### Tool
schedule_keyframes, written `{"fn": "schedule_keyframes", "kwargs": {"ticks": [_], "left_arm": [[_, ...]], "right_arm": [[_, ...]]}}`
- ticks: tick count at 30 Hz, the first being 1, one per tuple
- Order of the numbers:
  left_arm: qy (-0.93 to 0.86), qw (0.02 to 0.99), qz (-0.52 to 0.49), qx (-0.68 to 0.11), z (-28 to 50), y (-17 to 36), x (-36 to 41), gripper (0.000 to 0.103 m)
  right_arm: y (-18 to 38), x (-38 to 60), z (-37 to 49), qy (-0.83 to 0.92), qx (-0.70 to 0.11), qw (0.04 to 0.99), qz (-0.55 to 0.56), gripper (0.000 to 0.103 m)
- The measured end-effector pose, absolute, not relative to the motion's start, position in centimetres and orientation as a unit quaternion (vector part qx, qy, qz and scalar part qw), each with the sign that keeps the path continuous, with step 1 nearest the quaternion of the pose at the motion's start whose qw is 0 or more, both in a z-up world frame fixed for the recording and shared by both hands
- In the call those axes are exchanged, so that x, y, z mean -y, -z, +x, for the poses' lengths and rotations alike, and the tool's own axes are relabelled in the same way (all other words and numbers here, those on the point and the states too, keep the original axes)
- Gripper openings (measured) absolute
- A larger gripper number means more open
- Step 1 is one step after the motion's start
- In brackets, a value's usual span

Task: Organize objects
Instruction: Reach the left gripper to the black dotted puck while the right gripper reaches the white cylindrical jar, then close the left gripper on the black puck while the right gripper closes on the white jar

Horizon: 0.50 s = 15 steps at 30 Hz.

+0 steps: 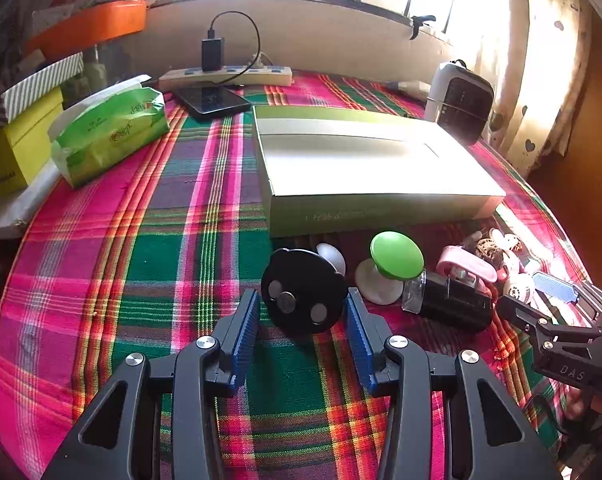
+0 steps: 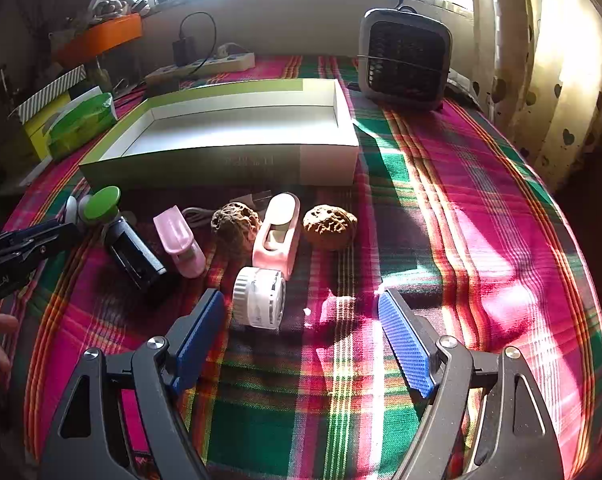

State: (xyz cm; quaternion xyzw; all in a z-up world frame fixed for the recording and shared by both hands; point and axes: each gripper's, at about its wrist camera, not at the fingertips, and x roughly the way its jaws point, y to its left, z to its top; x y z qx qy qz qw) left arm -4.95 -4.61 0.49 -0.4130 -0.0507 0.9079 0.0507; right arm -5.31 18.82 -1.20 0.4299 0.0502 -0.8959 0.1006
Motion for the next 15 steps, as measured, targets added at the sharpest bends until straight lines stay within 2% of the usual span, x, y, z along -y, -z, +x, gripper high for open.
{"fn": "schedule_keyframes", "kwargs": {"ticks": [2,4,15], "left_arm": [[-0.907,0.051,-0.414,0.051,-5.3,-0.4,4.6,0.041],[-0.906,0.048,-0.417,0.051,-5.7,-0.3,4.7,0.041],[-0.901,0.044,-0.428,0.051,-6.8,-0.3,4.8,0.041]], "right_arm": [[1.2,-18.7,-5.4,0.895,-0.052,0.1,0.431,0.079],[1.1,-18.5,-5.4,0.896,-0.055,0.102,0.429,0.072],[1.0,-18.7,-5.6,0.897,-0.048,0.098,0.429,0.063]]}}
